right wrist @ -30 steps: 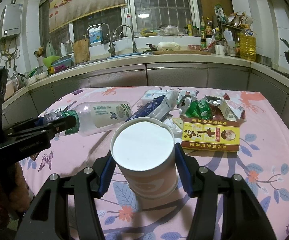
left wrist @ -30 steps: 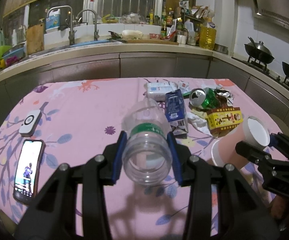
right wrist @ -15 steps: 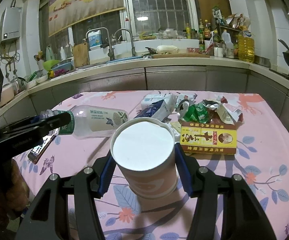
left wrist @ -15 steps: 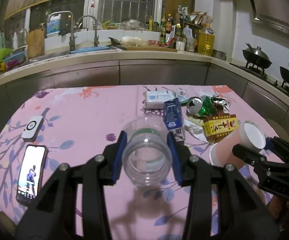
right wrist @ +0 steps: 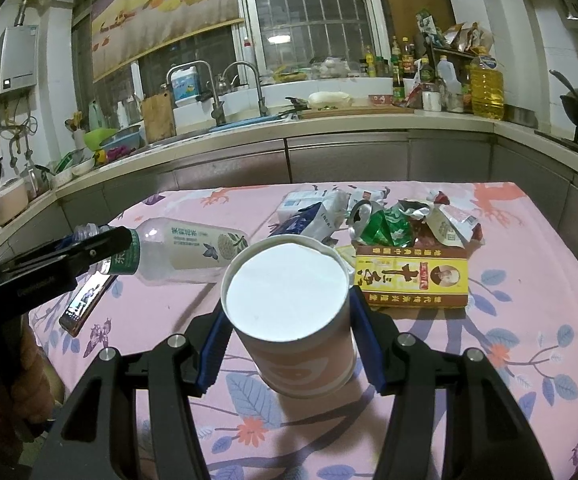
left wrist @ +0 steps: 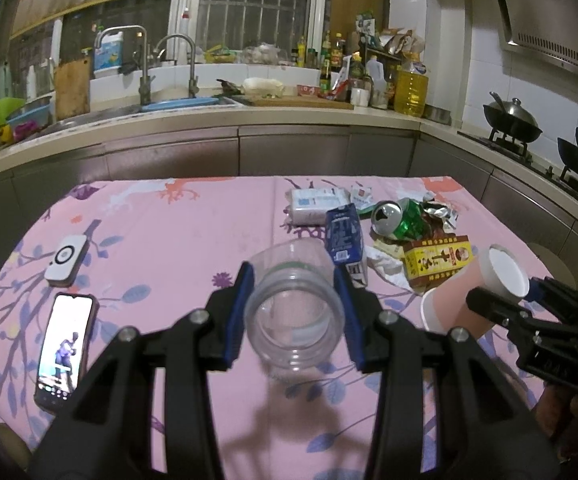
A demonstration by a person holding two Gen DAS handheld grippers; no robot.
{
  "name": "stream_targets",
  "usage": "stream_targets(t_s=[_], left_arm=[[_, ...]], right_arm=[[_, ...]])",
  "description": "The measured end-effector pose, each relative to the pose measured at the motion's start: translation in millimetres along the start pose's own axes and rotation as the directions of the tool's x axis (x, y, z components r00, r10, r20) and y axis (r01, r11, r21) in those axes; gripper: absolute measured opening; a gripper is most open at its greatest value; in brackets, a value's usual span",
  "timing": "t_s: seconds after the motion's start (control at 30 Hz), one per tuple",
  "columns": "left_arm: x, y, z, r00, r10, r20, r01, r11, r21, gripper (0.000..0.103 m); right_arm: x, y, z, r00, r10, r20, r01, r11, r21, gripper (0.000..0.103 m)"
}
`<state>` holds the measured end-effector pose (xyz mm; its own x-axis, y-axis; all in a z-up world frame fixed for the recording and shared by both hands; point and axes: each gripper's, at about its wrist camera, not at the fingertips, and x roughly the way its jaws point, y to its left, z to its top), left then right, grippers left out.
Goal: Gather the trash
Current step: 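Lift the paper cup with the right tool while the left tool lifts the water bottle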
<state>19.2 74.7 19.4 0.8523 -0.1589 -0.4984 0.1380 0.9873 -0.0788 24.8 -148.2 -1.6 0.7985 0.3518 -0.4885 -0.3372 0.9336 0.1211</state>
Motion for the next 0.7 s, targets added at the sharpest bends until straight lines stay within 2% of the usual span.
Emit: stream_targets(t_s=[0.7], left_arm=[[-4.6,-1.0,3.4,1.000,-0.003,0.009,0.003,1.000,0.000,0.039]], right_arm=[[0.1,-0.7,0.0,1.000,0.001,0.001,-0.001,1.000,-0.001,0.054]])
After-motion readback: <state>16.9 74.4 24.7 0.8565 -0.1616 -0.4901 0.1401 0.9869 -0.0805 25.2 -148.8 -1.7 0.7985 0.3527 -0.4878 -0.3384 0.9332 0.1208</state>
